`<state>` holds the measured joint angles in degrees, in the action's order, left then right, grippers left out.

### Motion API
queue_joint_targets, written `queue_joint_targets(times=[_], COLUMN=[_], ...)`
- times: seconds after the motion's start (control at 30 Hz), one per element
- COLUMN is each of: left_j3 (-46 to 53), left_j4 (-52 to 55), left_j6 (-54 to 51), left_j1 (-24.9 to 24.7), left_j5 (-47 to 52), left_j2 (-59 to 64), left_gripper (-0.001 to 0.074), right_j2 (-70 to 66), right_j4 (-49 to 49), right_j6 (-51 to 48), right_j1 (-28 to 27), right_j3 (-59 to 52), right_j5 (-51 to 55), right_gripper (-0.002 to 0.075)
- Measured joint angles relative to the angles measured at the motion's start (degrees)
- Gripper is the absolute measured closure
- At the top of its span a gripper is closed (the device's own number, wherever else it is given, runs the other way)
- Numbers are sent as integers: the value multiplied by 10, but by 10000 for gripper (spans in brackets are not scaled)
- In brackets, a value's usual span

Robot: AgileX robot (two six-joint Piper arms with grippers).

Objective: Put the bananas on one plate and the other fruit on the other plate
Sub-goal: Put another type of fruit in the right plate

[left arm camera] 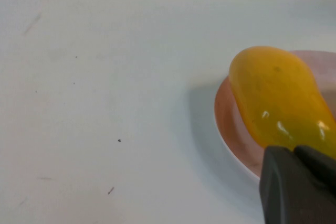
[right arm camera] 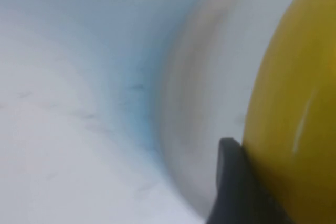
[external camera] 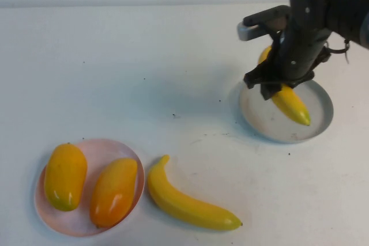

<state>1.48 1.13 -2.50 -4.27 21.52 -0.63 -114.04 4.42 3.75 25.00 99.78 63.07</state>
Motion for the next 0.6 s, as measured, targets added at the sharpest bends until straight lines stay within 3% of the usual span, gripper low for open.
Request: queue_joint_targets(times=[0.23,0.6], left_j3=[0,0], left_j4=[0,0], left_j6=[0,0], left_j1=[0,0], left_j5=[0,0], left_j2=[0,0], left_gripper=[737,737], right_j2=[-38,-86], right_j4=[-41,-80], right_j6=[4,-18], right_j1=[-89,-91], right_j3=[0,1], right_j5=[-4,-31], right_gripper=[424,408])
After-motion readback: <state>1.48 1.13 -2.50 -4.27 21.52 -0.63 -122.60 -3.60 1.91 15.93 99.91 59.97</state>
